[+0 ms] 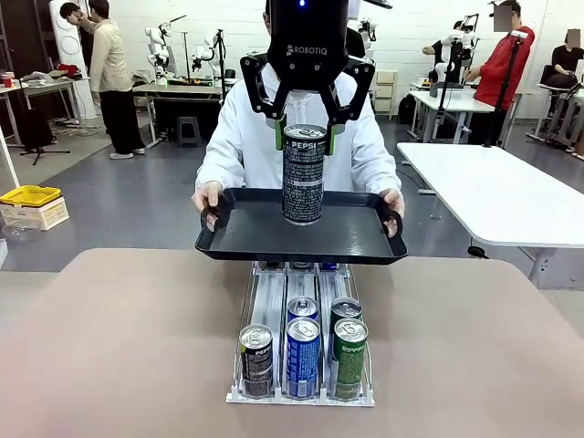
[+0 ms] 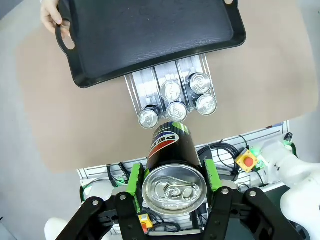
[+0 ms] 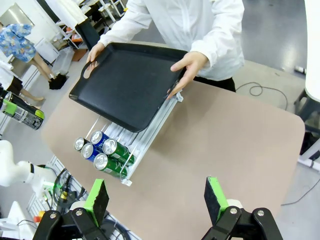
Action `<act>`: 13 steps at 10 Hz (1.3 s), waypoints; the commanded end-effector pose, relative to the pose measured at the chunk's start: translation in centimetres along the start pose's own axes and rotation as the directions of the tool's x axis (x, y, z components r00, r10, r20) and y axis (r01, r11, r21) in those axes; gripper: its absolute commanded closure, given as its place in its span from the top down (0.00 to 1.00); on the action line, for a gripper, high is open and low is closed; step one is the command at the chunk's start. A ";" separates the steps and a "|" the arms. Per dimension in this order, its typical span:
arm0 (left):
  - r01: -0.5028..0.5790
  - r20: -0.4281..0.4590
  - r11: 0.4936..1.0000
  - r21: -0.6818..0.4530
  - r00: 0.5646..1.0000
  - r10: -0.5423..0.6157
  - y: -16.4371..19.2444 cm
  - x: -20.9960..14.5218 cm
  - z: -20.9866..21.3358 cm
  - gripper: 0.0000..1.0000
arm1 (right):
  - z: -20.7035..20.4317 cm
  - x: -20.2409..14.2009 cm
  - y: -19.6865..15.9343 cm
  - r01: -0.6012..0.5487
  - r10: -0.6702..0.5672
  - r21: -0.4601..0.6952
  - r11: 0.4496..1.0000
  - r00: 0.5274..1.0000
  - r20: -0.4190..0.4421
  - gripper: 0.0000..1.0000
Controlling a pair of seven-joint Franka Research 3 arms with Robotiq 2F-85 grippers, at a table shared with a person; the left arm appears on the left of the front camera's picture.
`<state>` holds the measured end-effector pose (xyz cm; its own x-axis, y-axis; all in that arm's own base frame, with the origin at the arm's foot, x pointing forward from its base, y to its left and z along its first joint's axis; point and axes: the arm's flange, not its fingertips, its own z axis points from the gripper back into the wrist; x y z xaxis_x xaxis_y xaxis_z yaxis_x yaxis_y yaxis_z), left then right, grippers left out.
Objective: Retrieve and hand over the desired beverage to the person.
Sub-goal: Place the picked can on the Handle tray extended by the person.
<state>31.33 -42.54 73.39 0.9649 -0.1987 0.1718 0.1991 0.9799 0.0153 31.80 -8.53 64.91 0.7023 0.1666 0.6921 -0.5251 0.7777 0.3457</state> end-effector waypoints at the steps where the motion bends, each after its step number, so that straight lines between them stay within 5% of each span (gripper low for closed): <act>1: 0.002 0.006 1.000 0.000 1.000 -0.002 0.2 -0.4 0.2 0.58 | 0.0 0.1 -0.2 -0.007 0.006 0.030 1.000 1.000 0.015 1.00; 5: 0.000 0.000 1.000 0.000 1.000 0.000 0.0 0.0 0.0 0.58 | 0.0 0.1 -0.2 -0.007 0.006 0.030 1.000 1.000 0.015 1.00; 6: -0.037 0.091 0.998 0.043 0.995 0.033 0.7 0.9 -0.6 0.58 | 0.0 0.1 -0.2 -0.007 0.006 0.030 1.000 1.000 0.015 1.00; 7: -0.002 0.065 0.999 0.045 0.998 -0.001 1.4 2.1 -1.6 0.58 | 0.0 0.1 -0.2 -0.007 0.006 0.030 1.000 1.000 0.015 1.00; 13: -0.163 0.046 0.987 -0.013 0.986 0.163 11.2 10.8 -6.8 0.58 | 0.0 0.1 -0.2 -0.007 0.006 0.030 1.000 1.000 0.015 1.00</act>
<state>45.45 -34.46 69.11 0.9750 -0.0247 0.2208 0.0211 0.9996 0.0187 31.79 -8.59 64.91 0.7023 0.1660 0.6923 -0.5243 0.7784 0.3453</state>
